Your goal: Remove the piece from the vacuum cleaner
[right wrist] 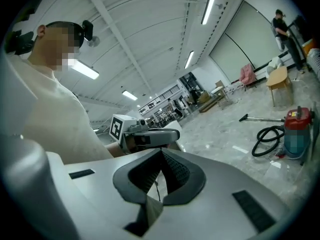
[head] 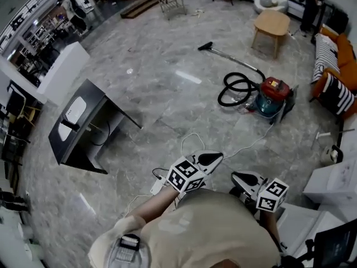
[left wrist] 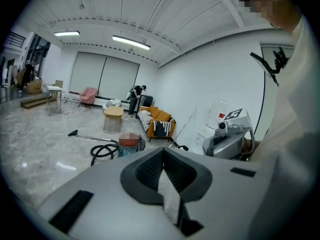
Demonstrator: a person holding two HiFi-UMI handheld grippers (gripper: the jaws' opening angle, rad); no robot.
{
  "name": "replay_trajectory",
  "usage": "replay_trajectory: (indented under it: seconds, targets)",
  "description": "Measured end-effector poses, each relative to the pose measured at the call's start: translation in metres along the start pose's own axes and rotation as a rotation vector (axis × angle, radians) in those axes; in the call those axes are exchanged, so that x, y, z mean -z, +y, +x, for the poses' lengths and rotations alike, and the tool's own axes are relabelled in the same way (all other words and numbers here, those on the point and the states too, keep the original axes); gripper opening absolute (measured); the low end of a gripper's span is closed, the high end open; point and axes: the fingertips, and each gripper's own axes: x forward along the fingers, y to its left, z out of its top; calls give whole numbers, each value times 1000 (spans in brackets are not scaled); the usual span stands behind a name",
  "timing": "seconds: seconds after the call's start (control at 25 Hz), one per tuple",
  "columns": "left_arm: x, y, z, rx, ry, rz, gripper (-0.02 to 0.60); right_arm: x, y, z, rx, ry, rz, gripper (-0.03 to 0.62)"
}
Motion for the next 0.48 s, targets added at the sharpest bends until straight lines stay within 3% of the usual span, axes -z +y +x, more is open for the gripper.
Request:
replay_trajectory:
  seconds: [0.2,0.48]
  targets:
    - [-25,-26,68,-16,-6,42,3,-29,-53,-65,61,-84,40,2]
    - [-35,-59,136,17,37,43,3,-24,-92,-135,56,-138,173,2]
